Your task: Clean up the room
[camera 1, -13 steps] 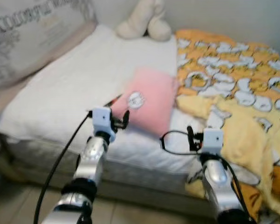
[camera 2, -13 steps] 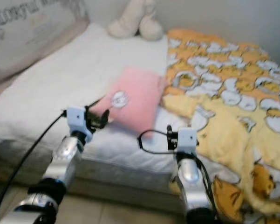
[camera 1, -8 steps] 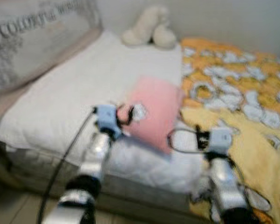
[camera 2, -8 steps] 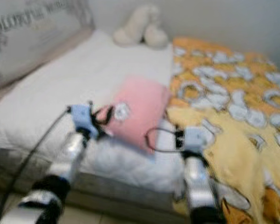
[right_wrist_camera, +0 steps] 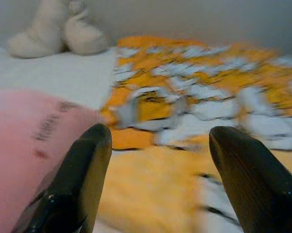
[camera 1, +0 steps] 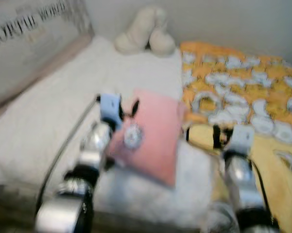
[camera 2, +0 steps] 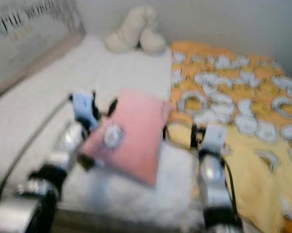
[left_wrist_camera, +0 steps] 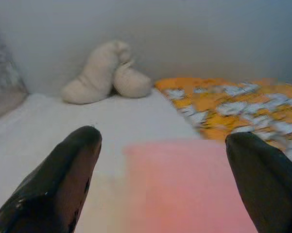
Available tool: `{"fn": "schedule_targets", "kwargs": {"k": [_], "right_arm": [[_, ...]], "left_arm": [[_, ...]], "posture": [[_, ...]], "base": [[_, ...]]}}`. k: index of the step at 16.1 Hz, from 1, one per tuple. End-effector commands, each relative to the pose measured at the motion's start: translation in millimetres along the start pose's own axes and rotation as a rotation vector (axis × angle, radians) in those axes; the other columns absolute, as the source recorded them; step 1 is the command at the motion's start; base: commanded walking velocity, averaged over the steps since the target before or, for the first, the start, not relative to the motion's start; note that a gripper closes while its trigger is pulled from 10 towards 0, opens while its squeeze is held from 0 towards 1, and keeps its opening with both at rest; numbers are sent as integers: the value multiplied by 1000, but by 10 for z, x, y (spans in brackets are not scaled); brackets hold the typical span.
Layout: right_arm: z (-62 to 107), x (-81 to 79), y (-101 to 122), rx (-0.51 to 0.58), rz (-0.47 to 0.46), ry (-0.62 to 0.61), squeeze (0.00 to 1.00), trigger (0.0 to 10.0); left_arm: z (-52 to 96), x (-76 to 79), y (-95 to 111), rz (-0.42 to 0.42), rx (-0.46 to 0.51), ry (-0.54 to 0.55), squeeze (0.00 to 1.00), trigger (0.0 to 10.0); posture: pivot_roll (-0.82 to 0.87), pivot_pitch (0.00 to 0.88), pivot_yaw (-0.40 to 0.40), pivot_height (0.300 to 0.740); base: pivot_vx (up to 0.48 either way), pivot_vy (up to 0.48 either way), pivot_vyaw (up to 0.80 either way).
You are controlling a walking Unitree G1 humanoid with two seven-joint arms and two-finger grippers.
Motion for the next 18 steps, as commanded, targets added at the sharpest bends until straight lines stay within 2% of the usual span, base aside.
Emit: {"fn": "schedule_targets", "kwargs": {"k": [1,2,3,4,5,7,8,11,13,15,18], "right_arm": [[-19,-99,-172,-153,-108,58,0,10000],[-24,-106,-252,-221,-154,78,0,10000],[-21,-89,-327,-286,-202,87,0,10000],[-17,-70,-381,-341,-233,100,0,10000],[-16,-70,-381,-347,-239,104,0,10000],[-8,-97,-352,-364,-262,136,0,10000],[-18,-83,-337,-376,-295,145,0,10000],[-11,-160,-289,-379,-321,198,0,10000],[-8,-204,-313,-395,-339,219,0,10000],[-5,-419,-457,-449,-354,285,0,10000],[37,-602,-620,-522,-373,318,0,10000]], "left_arm": [[1,-35,-127,-54,-109,-57,0,10000],[-18,-51,-115,-79,-125,-104,0,10000],[-36,-57,-120,-53,-161,-177,0,10000],[-31,-81,-174,-38,-257,-281,0,10000],[-30,-111,-179,-38,-277,-291,0,10000],[-45,-140,-127,23,-288,-346,0,10000],[-43,-120,-117,60,-319,-412,0,10000],[-10,-49,-164,51,-370,-492,0,10000],[-19,20,-168,77,-380,-509,0,10000],[-12,187,-260,57,-437,-517,0,10000],[13,225,-406,3,-515,-415,0,10000]], "posture": [[146,0,-14,740],[138,0,-10,740],[143,0,-7,740],[144,0,-5,740],[141,0,-4,740],[136,0,-5,740],[131,0,-6,740],[117,0,-3,740],[120,3,3,740],[132,54,4,740],[129,120,-7,740]], "base": [[0,0,0],[0,0,0],[0,0,0],[0,0,0],[0,0,0],[0,0,0],[0,0,0],[0,0,0],[0,0,0],[0,0,0],[0,0,0]]}}
Point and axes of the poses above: a point about 5 cm out from each wrist's last joint towards the gripper, its own z axis pointing back from the gripper into the wrist, its own y axis along the axis of the wrist's last joint, x = y × z, the point moved 2 cm from there along -z, pointing out of the wrist towards the gripper, and after that the axes turned 10 degrees about -z, right-handed, at the moved point
